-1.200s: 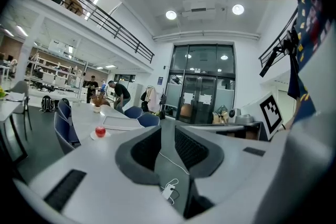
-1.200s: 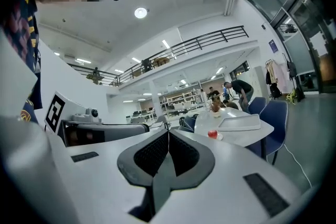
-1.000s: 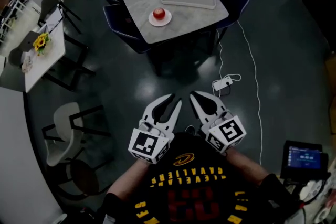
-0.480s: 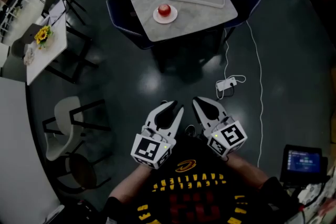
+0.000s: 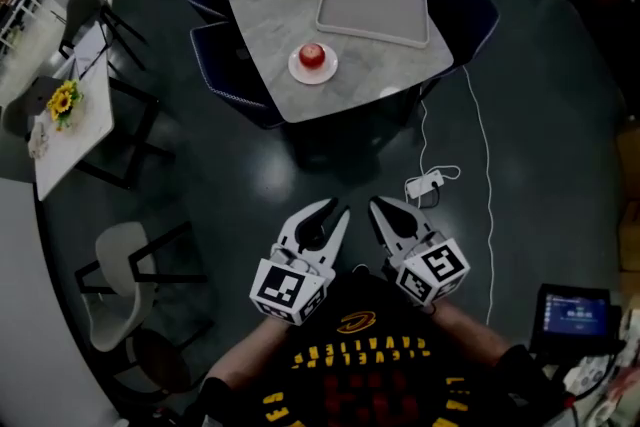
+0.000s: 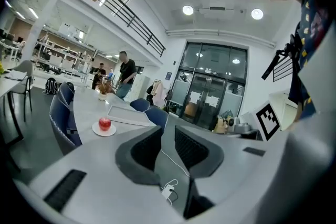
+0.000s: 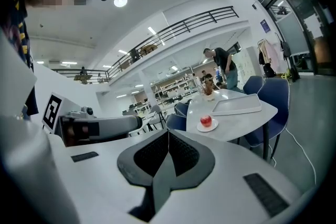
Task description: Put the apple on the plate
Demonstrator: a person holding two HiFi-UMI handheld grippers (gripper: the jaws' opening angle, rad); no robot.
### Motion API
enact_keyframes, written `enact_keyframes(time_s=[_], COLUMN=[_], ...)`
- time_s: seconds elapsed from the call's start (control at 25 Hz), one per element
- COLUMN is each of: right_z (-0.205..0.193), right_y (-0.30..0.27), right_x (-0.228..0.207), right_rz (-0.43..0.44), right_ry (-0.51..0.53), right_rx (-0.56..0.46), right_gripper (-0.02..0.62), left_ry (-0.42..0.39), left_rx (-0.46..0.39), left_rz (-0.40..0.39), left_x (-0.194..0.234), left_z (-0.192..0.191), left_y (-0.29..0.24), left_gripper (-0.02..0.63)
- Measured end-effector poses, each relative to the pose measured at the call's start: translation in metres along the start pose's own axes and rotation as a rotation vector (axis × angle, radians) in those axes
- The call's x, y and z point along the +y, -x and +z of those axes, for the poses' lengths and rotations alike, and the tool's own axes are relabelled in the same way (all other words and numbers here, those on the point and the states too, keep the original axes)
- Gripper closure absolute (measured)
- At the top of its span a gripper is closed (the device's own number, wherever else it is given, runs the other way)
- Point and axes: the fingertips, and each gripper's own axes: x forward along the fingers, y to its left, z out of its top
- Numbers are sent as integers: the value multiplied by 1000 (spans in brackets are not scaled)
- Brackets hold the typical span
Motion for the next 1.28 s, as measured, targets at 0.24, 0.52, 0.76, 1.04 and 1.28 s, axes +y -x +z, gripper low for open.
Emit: enact_keyframes(time_s=[0.24,0.52,0.76,1.04,1.28], right_z=[12,18,25,34,55], right_y=[-46,-85,-103,-132,-162], right_x=[-6,-19,-39,-77,-121], right_rz=[-54,-126,-159,-134,-63], right_ry=[-34,-64,-81,-99,-56], right_rx=[24,29,39,38,55], right_gripper=[586,586,586,586,586], left_ry=[35,58,107,89,242], left_rx=[4,-4,28,49,65], left_rz=[-39,-59,-67,-28,40], left_x=[52,108,130,154,189], left_z=[19,36,37,44,42], left_y=[-13,-29,-50,-85,-127], left_gripper=[522,522,522,522,522])
